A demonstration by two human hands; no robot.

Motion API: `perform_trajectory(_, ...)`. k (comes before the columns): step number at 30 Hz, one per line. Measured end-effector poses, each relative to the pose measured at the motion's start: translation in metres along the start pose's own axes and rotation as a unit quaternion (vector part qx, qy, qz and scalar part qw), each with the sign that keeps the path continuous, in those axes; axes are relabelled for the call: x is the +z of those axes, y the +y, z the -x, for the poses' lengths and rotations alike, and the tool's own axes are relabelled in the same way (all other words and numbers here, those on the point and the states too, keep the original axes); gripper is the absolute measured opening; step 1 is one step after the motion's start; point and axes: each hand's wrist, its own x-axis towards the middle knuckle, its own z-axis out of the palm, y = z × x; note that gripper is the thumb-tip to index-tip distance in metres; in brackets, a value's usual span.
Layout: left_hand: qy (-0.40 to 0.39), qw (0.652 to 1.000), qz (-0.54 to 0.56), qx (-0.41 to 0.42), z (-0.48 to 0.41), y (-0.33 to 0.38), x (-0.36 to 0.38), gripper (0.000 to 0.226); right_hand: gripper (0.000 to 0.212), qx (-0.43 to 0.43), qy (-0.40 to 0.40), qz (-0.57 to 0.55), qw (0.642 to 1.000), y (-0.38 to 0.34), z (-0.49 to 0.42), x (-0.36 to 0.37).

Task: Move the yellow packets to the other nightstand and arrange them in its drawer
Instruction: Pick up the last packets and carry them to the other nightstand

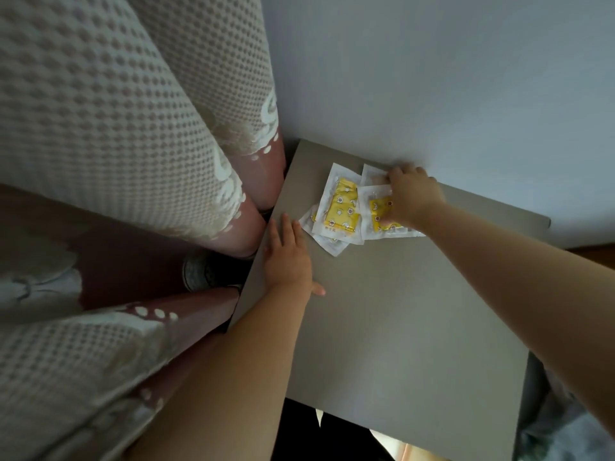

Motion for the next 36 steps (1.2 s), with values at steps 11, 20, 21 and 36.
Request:
perform_trajectory(11, 0.004, 1.000, 0.014, -0.006, 0.003, 0.000, 0.000, 0.143, 0.098, -0.014, -0.044, 0.020, 0.999, 0.004, 0.025, 0.004)
perform_trajectory(20, 0.013, 1.000, 0.011, -0.002, 0.007, 0.001, -0.004, 0.140, 0.074, 0.086, -0.090, -0.249, 0.961, 0.012, 0.058, 0.030)
perform_trajectory(21, 0.012, 1.000, 0.011, -0.002, 0.008, 0.001, -0.004, 0.139, 0.069, 0.115, -0.102, -0.306, 0.939, 0.015, 0.061, 0.032)
perform_trajectory(36, 0.149, 0.944, 0.295, 0.014, -0.002, 0.014, -0.029, 0.076, 0.023, 0.292, -0.025, -0.682, 0.670, 0.030, 0.083, 0.056)
